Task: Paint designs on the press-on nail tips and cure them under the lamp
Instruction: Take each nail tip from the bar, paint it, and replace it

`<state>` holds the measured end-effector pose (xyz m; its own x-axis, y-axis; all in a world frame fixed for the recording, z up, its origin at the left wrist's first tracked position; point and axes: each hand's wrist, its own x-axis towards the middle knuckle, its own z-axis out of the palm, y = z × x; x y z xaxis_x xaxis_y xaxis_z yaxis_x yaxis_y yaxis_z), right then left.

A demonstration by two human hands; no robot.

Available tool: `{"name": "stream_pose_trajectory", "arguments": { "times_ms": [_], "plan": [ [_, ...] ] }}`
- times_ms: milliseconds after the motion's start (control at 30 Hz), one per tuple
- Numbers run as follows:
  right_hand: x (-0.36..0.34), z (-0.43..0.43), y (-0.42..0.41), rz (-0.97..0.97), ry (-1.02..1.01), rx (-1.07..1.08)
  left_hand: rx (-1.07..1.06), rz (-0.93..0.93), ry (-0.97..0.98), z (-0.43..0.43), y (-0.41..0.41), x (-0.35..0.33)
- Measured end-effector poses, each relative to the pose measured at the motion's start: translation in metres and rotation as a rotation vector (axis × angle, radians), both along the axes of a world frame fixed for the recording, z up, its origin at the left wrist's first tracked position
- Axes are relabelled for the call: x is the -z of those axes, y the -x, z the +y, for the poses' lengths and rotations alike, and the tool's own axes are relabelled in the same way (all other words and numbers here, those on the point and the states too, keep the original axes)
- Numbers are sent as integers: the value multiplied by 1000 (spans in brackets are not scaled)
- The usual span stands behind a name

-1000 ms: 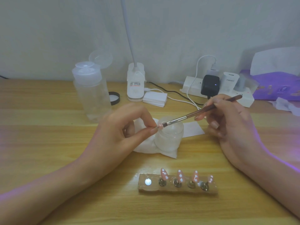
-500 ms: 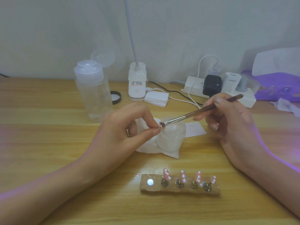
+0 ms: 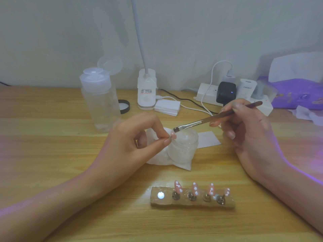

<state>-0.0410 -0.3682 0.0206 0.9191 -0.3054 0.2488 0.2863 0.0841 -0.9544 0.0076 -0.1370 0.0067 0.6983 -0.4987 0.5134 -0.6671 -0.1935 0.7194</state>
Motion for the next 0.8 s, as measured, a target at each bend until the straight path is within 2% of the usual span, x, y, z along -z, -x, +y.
{"name": "stream_pose_trajectory", "arguments": {
  "times_ms": [67, 200, 400, 667, 800],
  "plan": [
    [1, 1, 0, 11, 41, -14, -2, 1, -4, 0, 0, 0],
    [4, -1, -1, 62, -3, 62, -6, 8, -1, 1, 0, 1],
    [1, 0, 0, -4, 19, -36, -6, 0, -8, 0, 1, 0],
    [6, -1, 0, -7, 75, 3, -19, 0, -6, -1, 2, -1],
    [1, -4, 0, -52, -7, 76, -19, -30, 3, -1, 2, -2]
  ]
}}
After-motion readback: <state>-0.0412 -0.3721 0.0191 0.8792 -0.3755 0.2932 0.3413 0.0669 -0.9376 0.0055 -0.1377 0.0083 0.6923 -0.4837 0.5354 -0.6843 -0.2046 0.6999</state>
